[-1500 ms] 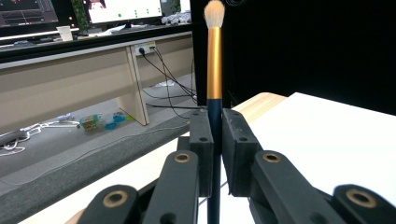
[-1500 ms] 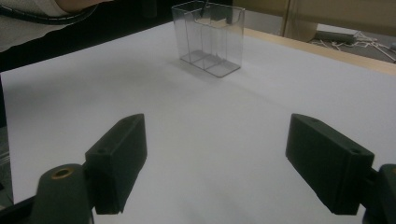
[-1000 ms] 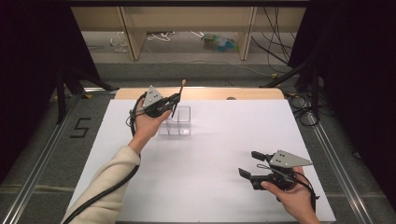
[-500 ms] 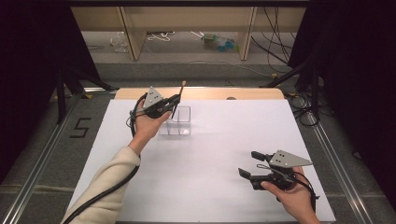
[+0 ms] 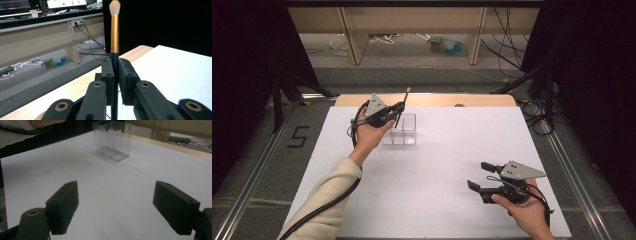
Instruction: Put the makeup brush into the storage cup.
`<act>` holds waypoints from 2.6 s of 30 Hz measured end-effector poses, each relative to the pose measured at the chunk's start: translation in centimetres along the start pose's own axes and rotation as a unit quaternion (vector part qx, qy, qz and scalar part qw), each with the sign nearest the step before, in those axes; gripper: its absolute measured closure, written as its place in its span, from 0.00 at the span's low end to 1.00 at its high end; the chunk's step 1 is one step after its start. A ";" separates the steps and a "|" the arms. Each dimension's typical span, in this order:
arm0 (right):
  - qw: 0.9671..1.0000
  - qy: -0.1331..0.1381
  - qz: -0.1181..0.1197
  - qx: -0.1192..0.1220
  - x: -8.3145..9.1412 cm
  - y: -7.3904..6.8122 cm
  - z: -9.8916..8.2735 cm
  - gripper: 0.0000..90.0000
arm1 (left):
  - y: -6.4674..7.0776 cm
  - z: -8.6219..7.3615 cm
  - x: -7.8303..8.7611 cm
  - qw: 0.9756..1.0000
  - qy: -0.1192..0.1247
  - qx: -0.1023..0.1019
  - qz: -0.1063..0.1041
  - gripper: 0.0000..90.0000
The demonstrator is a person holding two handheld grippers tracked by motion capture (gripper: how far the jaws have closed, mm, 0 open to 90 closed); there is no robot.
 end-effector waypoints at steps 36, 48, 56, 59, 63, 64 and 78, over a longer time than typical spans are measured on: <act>1.000 0.002 0.003 -0.002 -0.1 0.0 0.0 0.24 | -0.2 -0.8 0.0 1.000 -0.009 0.006 0.002 0.92; 1.000 0.000 0.000 0.000 0.0 0.0 0.0 0.24 | -0.2 -0.9 0.0 1.000 -0.011 0.008 0.001 0.92; 1.000 0.000 0.001 0.000 0.0 0.0 0.0 0.24 | -0.2 -1.0 0.1 1.000 -0.015 0.005 0.002 0.92; 1.000 -0.001 0.000 0.000 0.0 0.0 0.0 0.24 | -0.3 -1.1 0.1 1.000 -0.016 0.006 0.002 0.92; 1.000 -0.007 -0.002 0.000 0.1 0.0 0.0 0.24 | -0.3 -1.2 0.1 1.000 -0.016 0.008 0.002 0.92; 1.000 -0.002 0.000 0.000 0.0 0.0 0.0 0.24 | -0.3 -1.2 0.1 1.000 -0.016 0.007 0.003 0.92; 1.000 0.001 0.000 0.002 0.0 0.0 0.0 0.24 | -0.4 -1.5 0.2 1.000 -0.021 0.010 0.004 0.92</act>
Point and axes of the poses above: each handheld gripper's, and its own axes: x roughly backward along the jaws, z roughly out of its top, y roughly to its right, the point moved 4 cm from there along -x, roughly forward along the jaws, and after that the axes turned 5 degrees about -y, right-handed, at the moved point
